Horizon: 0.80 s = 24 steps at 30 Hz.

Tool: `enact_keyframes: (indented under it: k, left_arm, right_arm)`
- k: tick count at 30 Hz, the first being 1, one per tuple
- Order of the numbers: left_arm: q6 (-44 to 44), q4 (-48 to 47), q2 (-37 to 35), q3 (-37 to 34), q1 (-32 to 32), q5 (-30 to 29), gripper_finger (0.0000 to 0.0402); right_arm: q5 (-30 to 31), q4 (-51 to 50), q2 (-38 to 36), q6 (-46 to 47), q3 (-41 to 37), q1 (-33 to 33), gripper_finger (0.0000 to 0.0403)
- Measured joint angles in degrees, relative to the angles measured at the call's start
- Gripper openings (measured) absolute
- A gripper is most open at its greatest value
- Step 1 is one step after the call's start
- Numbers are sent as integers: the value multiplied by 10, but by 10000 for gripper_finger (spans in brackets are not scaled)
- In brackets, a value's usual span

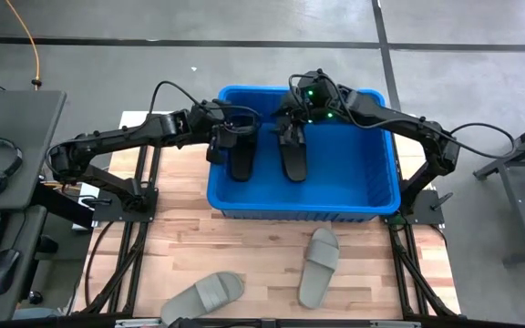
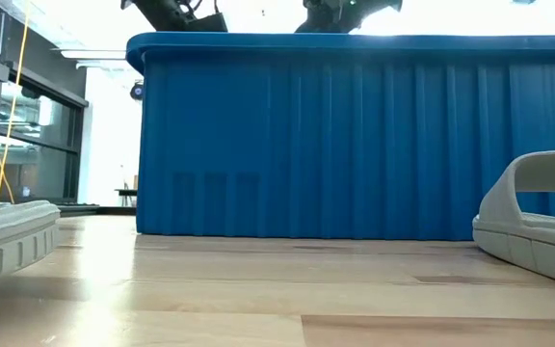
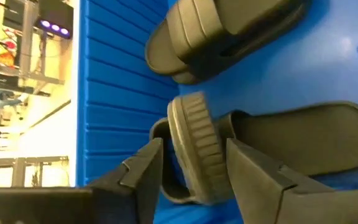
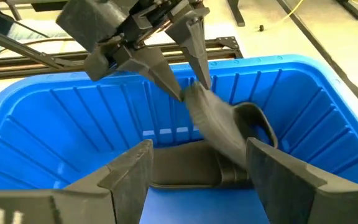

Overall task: Pick and place slides into bin
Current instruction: Put the black slides on top of the black slides into the blue bin, then put the gray slides into the blue bin

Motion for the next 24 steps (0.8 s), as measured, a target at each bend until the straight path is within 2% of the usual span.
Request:
enact_keyframes:
  k: [7, 14, 24]
  left_arm:
    - [-18, -45, 0, 5, 0, 1, 188]
    - [-67, -115, 0, 73, -1, 39, 185]
    - [-128, -150, 1, 127, -1, 41, 181]
  right_arm:
    - [-1, -4, -9, 1, 0, 0, 248]
    - [-1, -12, -20, 15, 0, 0, 248]
    - [2, -35, -49, 28, 0, 0, 248]
